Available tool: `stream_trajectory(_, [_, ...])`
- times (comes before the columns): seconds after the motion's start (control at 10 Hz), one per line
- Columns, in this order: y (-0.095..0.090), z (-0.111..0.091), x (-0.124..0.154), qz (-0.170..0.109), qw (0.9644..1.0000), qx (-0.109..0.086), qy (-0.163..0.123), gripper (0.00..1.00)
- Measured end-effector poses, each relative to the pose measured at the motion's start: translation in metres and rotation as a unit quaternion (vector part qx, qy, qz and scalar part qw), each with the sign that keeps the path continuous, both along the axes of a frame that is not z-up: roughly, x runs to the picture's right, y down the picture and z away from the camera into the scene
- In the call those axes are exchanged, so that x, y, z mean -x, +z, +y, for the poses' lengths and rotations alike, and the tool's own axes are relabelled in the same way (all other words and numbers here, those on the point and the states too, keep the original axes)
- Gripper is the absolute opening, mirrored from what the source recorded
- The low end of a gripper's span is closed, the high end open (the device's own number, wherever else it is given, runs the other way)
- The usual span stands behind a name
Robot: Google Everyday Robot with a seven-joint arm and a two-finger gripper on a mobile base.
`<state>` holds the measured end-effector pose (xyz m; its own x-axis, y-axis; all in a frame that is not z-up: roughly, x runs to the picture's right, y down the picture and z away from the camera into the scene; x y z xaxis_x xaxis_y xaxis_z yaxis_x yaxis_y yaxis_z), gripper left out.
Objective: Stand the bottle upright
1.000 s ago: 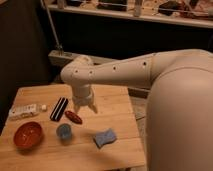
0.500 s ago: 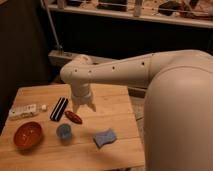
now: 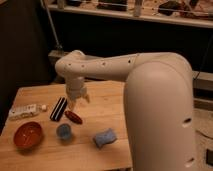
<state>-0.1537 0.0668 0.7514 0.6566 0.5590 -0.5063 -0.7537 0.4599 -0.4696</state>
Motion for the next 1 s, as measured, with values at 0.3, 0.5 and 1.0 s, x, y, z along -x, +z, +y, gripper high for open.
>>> stream_trajectory(0.3, [0.023, -0.023, 0.041, -0.095, 0.9875, 0.009, -0.125, 0.65])
stream_trajectory(0.5, [0.038, -0.042, 0.068, -0.149, 0.9696, 0.010, -0.194, 0.65])
stream_trajectory(1.0, [0.070, -0.077, 0.127, -0.223, 0.9378, -0.019, -0.265, 0.65])
